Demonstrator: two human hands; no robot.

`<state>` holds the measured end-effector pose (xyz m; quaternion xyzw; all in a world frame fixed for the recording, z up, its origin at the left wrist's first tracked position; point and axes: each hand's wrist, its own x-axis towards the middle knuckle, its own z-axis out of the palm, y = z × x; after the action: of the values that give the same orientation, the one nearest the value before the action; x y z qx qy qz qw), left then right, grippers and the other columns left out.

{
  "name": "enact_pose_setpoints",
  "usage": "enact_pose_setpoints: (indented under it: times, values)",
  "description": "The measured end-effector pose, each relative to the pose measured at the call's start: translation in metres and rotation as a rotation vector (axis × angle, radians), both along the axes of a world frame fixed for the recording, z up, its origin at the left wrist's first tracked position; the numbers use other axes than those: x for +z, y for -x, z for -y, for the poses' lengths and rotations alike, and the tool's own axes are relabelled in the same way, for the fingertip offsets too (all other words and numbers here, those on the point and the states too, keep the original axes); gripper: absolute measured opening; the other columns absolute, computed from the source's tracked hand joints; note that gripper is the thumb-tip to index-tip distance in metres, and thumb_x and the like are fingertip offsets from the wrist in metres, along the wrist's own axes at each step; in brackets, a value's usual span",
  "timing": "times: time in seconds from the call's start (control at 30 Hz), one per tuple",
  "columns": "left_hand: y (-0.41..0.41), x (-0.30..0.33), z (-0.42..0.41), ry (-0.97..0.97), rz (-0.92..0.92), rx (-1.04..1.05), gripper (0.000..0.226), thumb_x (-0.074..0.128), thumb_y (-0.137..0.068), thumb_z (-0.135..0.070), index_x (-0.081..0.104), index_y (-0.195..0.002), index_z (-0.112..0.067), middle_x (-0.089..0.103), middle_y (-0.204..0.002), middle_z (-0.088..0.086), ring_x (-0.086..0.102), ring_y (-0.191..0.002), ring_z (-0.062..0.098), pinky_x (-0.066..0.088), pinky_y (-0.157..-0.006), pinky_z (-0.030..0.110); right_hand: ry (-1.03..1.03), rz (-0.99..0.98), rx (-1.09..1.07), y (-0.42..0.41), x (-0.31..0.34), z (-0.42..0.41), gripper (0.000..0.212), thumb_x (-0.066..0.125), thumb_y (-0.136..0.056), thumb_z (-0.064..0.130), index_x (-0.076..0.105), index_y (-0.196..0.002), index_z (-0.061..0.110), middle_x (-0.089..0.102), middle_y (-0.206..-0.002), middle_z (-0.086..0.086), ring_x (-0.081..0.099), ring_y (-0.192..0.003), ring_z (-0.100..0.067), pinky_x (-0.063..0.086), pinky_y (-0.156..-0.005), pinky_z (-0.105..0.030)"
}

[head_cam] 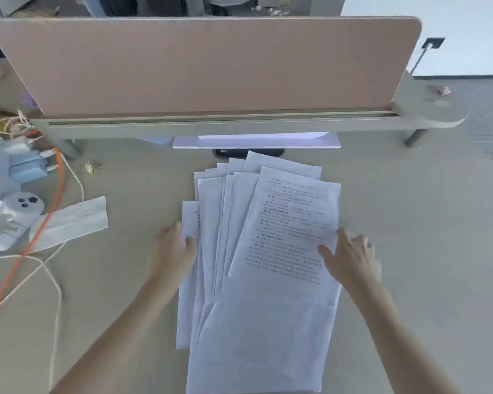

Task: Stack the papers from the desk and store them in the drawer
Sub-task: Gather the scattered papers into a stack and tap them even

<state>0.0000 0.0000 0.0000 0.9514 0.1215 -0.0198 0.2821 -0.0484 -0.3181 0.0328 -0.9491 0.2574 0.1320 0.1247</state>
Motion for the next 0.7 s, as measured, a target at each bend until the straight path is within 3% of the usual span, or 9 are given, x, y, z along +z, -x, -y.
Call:
enact_pose_setpoints:
  times: [0.07,0.13,0.2,0.33,0.43,0.5,0.6,0.67,0.7]
  values:
    - [-0.003,-0.009,-0.001,-0.014,0.04,-0.01,0.035,0.045,-0.093,-0.013,0.056,-0.126,-0.007,0.061,-0.114,0.014,0.06,-0.092,0.033,0.05,-0.071,0.04,0.078,0.055,-0.004,0.004,-0.012,0.002,0.055,0.053,-0.093,0.051,0.049,-0.132,0.012,0.05,-0.128,-0.021,0.046,-0.121,-0.041,0.045,-0.093,-0.045]
    - [-0.009,-0.017,-0.002,-0.017,0.111,-0.049,0.027,0.045,-0.089,-0.005,0.06,-0.108,-0.016,0.064,-0.104,0.013,0.059,-0.084,0.032,0.048,-0.072,0.038,0.066,0.135,-0.012,0.004,-0.02,0.003,0.052,0.052,-0.094,0.048,0.048,-0.131,0.012,0.051,-0.126,-0.021,0.045,-0.121,-0.04,0.045,-0.09,-0.044]
    - [-0.01,-0.023,-0.003,-0.012,0.177,-0.068,0.027,0.044,-0.085,0.002,0.051,-0.091,-0.023,0.057,-0.088,0.011,0.047,-0.076,0.025,0.039,-0.069,0.034,0.02,0.22,-0.001,0.004,-0.026,-0.002,0.049,0.051,-0.096,0.041,0.045,-0.136,0.011,0.052,-0.128,-0.02,0.044,-0.124,-0.039,0.045,-0.089,-0.044]
    - [-0.001,-0.019,-0.001,0.111,0.251,-0.001,0.033,0.045,-0.087,0.002,0.062,-0.114,-0.007,0.061,-0.099,0.002,0.054,-0.089,0.026,0.045,-0.076,0.033,-0.174,0.388,0.07,0.002,-0.034,-0.011,0.049,0.052,-0.097,0.025,0.043,-0.143,0.011,0.059,-0.133,-0.02,0.049,-0.125,-0.04,0.039,-0.096,-0.04]
    - [0.01,-0.01,-0.002,0.229,0.216,0.08,0.034,0.048,-0.087,-0.002,0.061,-0.118,-0.006,0.066,-0.106,0.008,0.059,-0.095,0.028,0.042,-0.074,0.029,-0.337,0.508,-0.04,0.012,-0.035,-0.007,0.051,0.054,-0.095,0.02,0.045,-0.143,0.008,0.063,-0.131,-0.021,0.055,-0.124,-0.04,0.043,-0.094,-0.038]
    - [0.018,-0.005,-0.004,0.258,0.158,0.094,0.03,0.051,-0.085,-0.002,0.063,-0.111,-0.01,0.065,-0.099,0.009,0.056,-0.089,0.028,0.04,-0.069,0.029,-0.346,0.571,-0.127,0.024,-0.035,0.004,0.047,0.056,-0.094,0.018,0.048,-0.137,-0.001,0.065,-0.123,-0.025,0.055,-0.122,-0.041,0.044,-0.092,-0.039]
    - [0.031,-0.003,-0.007,0.264,0.13,0.056,0.027,0.05,-0.077,0.006,0.051,-0.072,-0.02,0.046,-0.076,0.006,0.039,-0.075,0.022,0.026,-0.054,0.028,-0.348,0.578,-0.194,0.04,-0.04,0.017,0.031,0.055,-0.088,0.006,0.065,-0.113,-0.009,0.07,-0.1,-0.029,0.061,-0.104,-0.046,0.05,-0.082,-0.04]
    - [0.034,-0.003,-0.007,0.268,0.126,0.065,0.023,0.048,-0.072,0.008,0.05,-0.07,-0.015,0.044,-0.072,0.007,0.035,-0.07,0.02,0.024,-0.056,0.028,-0.37,0.576,-0.198,0.043,-0.043,0.018,0.017,0.05,-0.078,-0.001,0.065,-0.071,-0.001,0.061,-0.068,-0.026,0.047,-0.071,-0.045,0.04,-0.059,-0.033]
    - [0.033,-0.003,-0.008,0.274,0.127,0.074,0.021,0.047,-0.071,0.008,0.05,-0.069,-0.013,0.043,-0.068,0.006,0.034,-0.067,0.021,0.025,-0.056,0.027,-0.364,0.577,-0.183,0.04,-0.047,0.019,0.018,0.048,-0.075,-0.001,0.061,-0.062,0.001,0.056,-0.062,-0.025,0.04,-0.066,-0.041,0.032,-0.056,-0.031]
